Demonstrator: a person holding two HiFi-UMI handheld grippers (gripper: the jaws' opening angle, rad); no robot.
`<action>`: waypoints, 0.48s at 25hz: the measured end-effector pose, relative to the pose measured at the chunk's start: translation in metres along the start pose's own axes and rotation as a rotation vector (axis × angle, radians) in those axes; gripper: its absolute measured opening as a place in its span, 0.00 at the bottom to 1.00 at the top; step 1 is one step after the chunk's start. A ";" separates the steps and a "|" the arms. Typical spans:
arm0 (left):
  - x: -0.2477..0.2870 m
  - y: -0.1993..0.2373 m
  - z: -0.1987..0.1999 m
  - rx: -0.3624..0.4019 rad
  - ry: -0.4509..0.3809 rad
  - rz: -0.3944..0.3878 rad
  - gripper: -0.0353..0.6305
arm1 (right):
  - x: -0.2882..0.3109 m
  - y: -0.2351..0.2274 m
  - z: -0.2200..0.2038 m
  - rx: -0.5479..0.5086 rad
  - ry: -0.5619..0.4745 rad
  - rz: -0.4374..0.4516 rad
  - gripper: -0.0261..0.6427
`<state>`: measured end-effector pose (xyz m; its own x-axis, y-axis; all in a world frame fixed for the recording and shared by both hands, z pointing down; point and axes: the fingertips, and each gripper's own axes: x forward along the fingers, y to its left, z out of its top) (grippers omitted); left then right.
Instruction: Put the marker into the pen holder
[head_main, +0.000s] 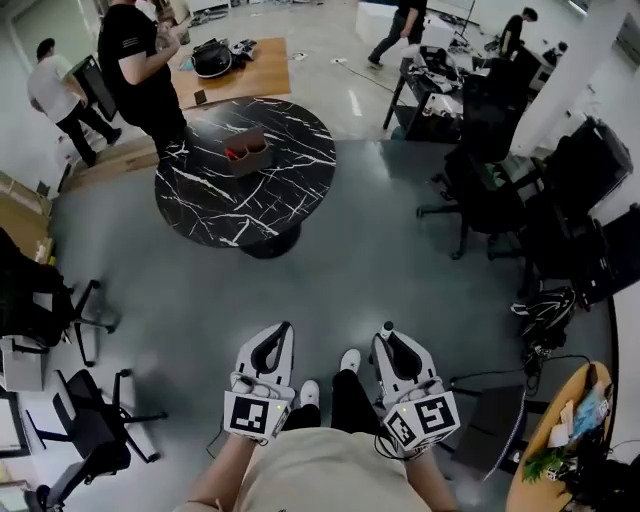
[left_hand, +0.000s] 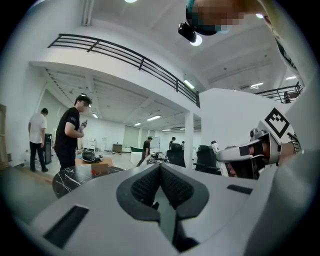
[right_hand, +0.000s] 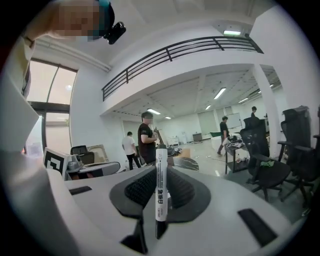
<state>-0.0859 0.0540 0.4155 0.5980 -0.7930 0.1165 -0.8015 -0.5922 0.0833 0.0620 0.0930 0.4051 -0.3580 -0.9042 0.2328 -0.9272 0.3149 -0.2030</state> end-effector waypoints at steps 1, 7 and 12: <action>0.002 0.008 0.001 0.005 -0.003 0.028 0.07 | 0.012 0.001 0.002 -0.003 0.004 0.031 0.15; 0.031 0.039 0.021 0.013 -0.019 0.173 0.07 | 0.072 -0.012 0.024 -0.021 0.016 0.191 0.15; 0.074 0.047 0.032 0.017 -0.011 0.272 0.07 | 0.118 -0.047 0.038 -0.010 0.023 0.294 0.15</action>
<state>-0.0791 -0.0366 0.3963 0.3604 -0.9248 0.1216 -0.9327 -0.3591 0.0335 0.0674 -0.0395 0.4056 -0.6135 -0.7673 0.1870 -0.7845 0.5649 -0.2559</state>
